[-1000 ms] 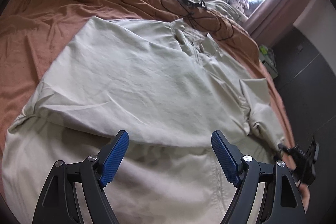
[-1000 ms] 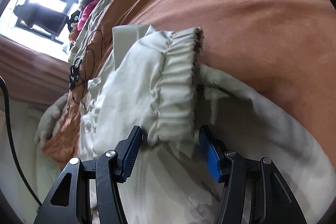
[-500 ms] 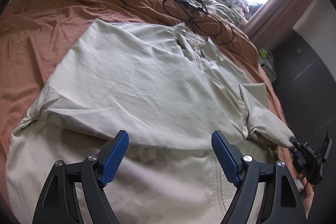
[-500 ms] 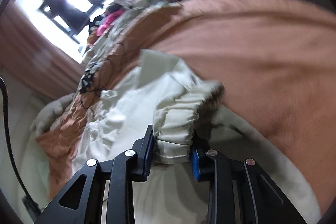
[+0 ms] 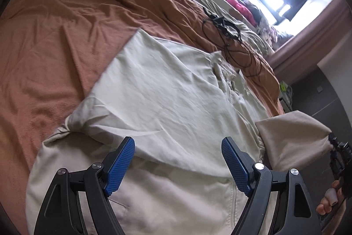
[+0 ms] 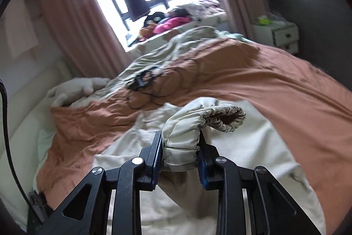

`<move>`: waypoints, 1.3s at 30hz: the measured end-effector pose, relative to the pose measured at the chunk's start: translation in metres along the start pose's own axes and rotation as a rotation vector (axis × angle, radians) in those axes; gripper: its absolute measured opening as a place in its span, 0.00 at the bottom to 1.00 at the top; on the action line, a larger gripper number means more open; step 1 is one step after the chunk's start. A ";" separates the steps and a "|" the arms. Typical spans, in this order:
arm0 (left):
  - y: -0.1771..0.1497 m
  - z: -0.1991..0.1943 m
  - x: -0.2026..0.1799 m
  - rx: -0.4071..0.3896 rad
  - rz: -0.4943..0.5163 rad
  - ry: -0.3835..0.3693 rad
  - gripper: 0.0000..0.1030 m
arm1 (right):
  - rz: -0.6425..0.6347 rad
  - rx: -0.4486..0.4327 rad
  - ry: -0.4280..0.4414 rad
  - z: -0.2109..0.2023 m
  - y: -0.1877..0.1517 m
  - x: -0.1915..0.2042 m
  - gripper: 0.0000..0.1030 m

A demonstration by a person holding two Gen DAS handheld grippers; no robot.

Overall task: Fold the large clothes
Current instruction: 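Lay the held cuff across the jacket body and open the right gripper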

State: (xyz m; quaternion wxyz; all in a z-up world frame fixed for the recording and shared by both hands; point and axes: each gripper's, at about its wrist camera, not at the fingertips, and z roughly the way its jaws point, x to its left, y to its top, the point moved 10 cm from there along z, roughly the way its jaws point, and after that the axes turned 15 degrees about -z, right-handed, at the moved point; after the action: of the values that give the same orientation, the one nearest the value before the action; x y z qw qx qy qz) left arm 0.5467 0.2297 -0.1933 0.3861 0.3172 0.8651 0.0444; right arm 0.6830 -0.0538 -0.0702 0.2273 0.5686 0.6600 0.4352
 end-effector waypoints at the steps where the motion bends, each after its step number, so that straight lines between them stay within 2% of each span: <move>1: 0.002 -0.002 0.001 -0.001 -0.003 -0.002 0.80 | -0.015 -0.002 0.006 0.002 0.003 0.010 0.28; 9: 0.009 -0.005 0.011 0.010 -0.037 -0.026 0.80 | -0.122 0.024 0.052 0.039 0.003 0.091 0.28; 14: 0.016 -0.006 0.021 0.010 -0.074 -0.040 0.80 | -0.185 0.066 0.074 0.074 -0.019 0.132 0.27; 16: 0.018 -0.005 0.027 0.011 -0.089 -0.028 0.80 | -0.210 0.114 0.119 0.088 -0.033 0.151 0.28; 17: 0.020 -0.004 0.030 0.007 -0.095 -0.019 0.80 | -0.218 0.157 0.158 0.096 -0.044 0.162 0.31; 18: 0.021 -0.003 0.033 0.003 -0.102 -0.013 0.80 | -0.226 0.196 0.194 0.101 -0.054 0.170 0.43; 20: 0.022 -0.003 0.036 -0.001 -0.109 -0.005 0.80 | -0.237 0.234 0.240 0.103 -0.067 0.179 0.61; 21: 0.022 -0.003 0.036 -0.002 -0.108 -0.001 0.80 | -0.242 0.233 0.253 0.101 -0.072 0.181 0.62; 24: 0.019 -0.001 0.032 -0.005 -0.085 0.011 0.80 | -0.233 0.221 0.251 0.090 -0.076 0.168 0.62; 26: 0.017 0.001 0.029 -0.002 -0.070 0.013 0.80 | -0.179 0.227 0.240 0.082 -0.078 0.145 0.62; 29: 0.011 0.007 0.020 0.010 -0.043 0.008 0.80 | -0.094 0.232 0.185 0.071 -0.084 0.096 0.62; 32: 0.003 0.014 0.011 0.013 0.009 0.034 0.80 | -0.021 0.242 0.115 0.065 -0.095 0.044 0.62; 39: -0.010 0.034 -0.014 -0.005 0.123 0.079 0.80 | 0.159 0.252 0.077 0.059 -0.128 -0.045 0.62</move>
State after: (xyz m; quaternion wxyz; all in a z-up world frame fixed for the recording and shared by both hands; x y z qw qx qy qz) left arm 0.5722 0.2079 -0.2112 0.3490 0.3667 0.8584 0.0826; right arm 0.6703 -0.0749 -0.2164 0.0935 0.6260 0.6706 0.3868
